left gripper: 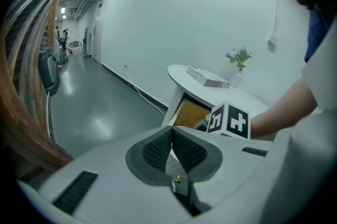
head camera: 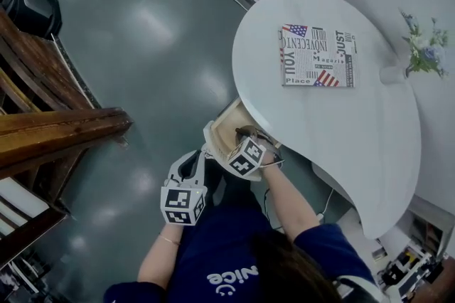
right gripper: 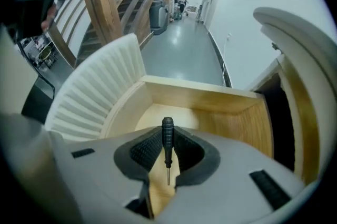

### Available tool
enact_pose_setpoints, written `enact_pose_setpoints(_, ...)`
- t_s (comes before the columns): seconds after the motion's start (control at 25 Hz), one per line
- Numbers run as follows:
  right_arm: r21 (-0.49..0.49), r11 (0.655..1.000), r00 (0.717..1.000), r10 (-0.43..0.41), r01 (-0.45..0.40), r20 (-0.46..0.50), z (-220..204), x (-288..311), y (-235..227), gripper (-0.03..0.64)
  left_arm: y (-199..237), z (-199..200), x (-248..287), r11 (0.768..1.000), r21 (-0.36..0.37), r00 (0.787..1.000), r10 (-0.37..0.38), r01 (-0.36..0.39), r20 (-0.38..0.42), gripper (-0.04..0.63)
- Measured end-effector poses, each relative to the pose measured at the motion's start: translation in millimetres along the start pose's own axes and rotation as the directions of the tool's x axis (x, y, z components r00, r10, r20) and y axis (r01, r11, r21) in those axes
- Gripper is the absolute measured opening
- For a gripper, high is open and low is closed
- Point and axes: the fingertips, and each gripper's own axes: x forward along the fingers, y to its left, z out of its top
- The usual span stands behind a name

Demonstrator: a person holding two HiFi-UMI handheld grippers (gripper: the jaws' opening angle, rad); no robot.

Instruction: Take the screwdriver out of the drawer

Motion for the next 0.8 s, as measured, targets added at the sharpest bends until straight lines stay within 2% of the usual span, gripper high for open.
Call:
enact_pose_setpoints(0.08, 0.022, 1.000, 0.999, -0.011, 0.010, 0.031, 5, -15, -1, 0.074, 3, 2, 0, 0.999, -0.037, 1.000, 0.007, -0.007, 0.006, 0.005)
enact_pose_setpoints(0.28, 0.085, 0.996, 0.995, -0.031, 0.023, 0.095, 15, -49, 0, 0.074, 0, 15, -1, 0.999, -0.036, 0.999, 0.004, -0.002, 0.033, 0.005)
enact_pose_setpoints(0.48, 0.196, 0.979, 0.984, -0.081, 0.049, 0.158, 22, -86, -1, 0.074, -15, 34, 0, 0.998, -0.037, 0.997, -0.047, 0.050, 0.068, 0.005)
enact_pose_setpoints(0.64, 0.329, 0.942, 0.966, -0.139, 0.061, 0.219, 28, -119, -7, 0.074, -30, 44, 2, 0.995, -0.008, 0.992, -0.095, 0.095, 0.083, 0.005)
enact_pose_setpoints(0.8, 0.456, 0.887, 0.934, -0.219, 0.071, 0.282, 31, -154, -25, 0.074, -42, 52, 4, 0.992, 0.017, 0.986, -0.129, 0.128, 0.102, 0.005)
